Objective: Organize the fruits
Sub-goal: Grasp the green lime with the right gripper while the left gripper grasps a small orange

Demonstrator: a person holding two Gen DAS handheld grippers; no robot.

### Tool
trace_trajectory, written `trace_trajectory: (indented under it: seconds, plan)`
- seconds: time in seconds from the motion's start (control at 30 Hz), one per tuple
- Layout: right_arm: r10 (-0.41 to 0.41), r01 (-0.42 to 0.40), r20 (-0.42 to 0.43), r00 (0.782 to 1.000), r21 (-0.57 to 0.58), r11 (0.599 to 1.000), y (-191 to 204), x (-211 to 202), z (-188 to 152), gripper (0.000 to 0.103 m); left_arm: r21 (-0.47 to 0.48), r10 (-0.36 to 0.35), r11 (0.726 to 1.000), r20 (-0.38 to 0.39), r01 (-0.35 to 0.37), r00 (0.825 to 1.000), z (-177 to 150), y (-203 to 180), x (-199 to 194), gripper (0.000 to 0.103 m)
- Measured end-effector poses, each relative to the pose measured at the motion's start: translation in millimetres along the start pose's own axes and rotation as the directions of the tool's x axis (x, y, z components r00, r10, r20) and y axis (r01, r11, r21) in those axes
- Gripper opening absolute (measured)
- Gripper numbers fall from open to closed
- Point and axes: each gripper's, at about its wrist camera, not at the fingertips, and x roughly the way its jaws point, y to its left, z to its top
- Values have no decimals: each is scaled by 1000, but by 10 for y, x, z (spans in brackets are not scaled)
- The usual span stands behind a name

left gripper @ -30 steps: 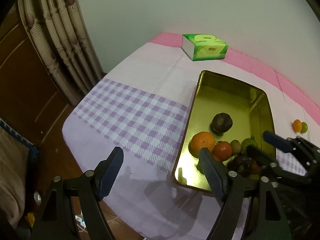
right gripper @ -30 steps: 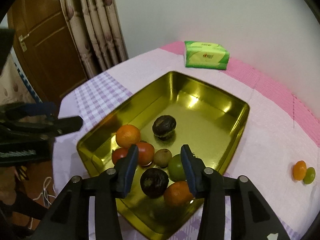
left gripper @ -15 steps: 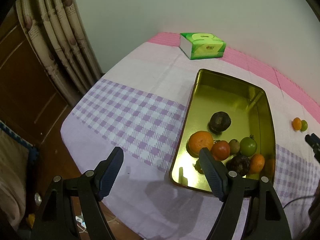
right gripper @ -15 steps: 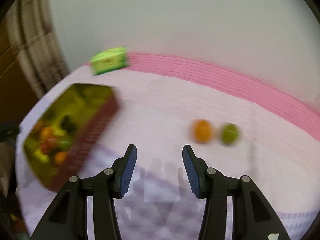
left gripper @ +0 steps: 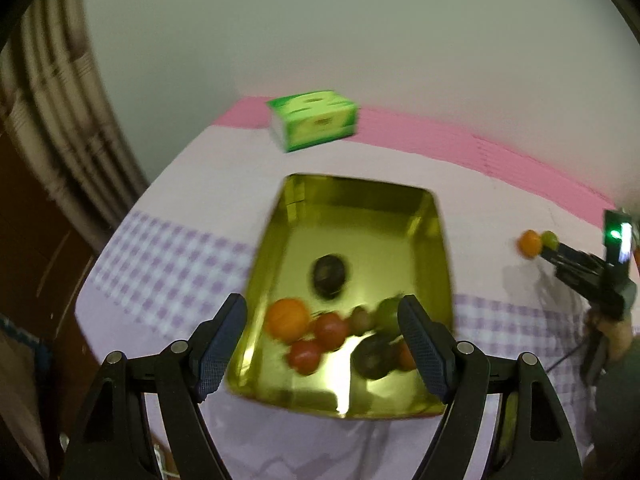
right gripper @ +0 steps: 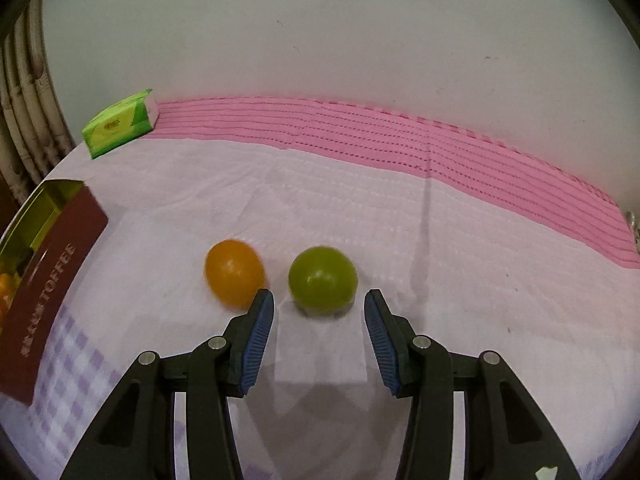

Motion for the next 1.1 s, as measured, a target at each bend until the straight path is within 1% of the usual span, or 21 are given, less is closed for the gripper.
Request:
trace_trajectory:
  seconds: [0.1,0.17,0.2,0.27,0.3,0.33,0.47,0.53,0.57,0.67,0.77,0.8,0.83,0.93,1.0,1.1]
  plan:
    - [11,-11,-6,1000,1,1000,-15,97,37,43,57,-37,998,-9,38,999,139,-353,80,78]
    - [20,-20,-3,1000,1,1000,-7,110,63,34,85,-68,994,-14,69,998,211,-579,149,78]
    - [22,-22,-1,1000,-4,1000,-33,97,51,34,97,-75,992,-18,77,997,239,-690,182,78]
    - [22,-22,-3,1000,-6,1000,-59,67,6,33,133,-124,983,-33,127,992,304,-1024,289,78]
    - [19,-19,-1,1000,-2,1000,-70,46,-22,33,141,-132,981,-38,136,991,322,-1127,330,78]
    - [17,-17,1,1000,9,1000,-98,17,-56,33,160,-153,974,-58,160,987,341,-1327,419,78]
    - [-40,39,11,999,65,997,-340,-192,-266,33,186,-206,957,-114,225,972,378,-1837,732,78]
    - [-83,81,9,997,89,993,-469,-292,-378,33,175,-231,952,-132,252,964,405,-2032,885,78]
    - [-99,98,6,995,101,990,-531,-339,-440,33,166,-238,951,-154,262,959,422,-2128,976,78]
    - [-121,120,-3,993,122,985,-655,-409,-575,33,132,-263,948,-185,289,947,462,-2301,1144,78]
    - [-119,118,-4,993,141,983,-705,-435,-605,33,133,-249,951,-202,278,947,512,-2447,1309,77]
    - [-119,119,-13,993,139,983,-702,-415,-597,33,133,-246,952,-206,276,947,508,-2497,1310,76]
    - [-122,123,-11,992,136,983,-684,-404,-583,34,128,-249,951,-219,281,944,521,-2545,1369,75]
    - [-107,107,-10,994,125,986,-688,-407,-592,34,120,-244,953,-242,278,939,546,-2640,1489,65]
    - [-103,104,-13,995,128,986,-695,-397,-590,35,121,-236,954,-257,273,937,555,-2696,1576,61]
    - [-99,100,-12,995,131,986,-702,-394,-588,35,110,-240,954,-275,279,931,559,-2720,1668,49]
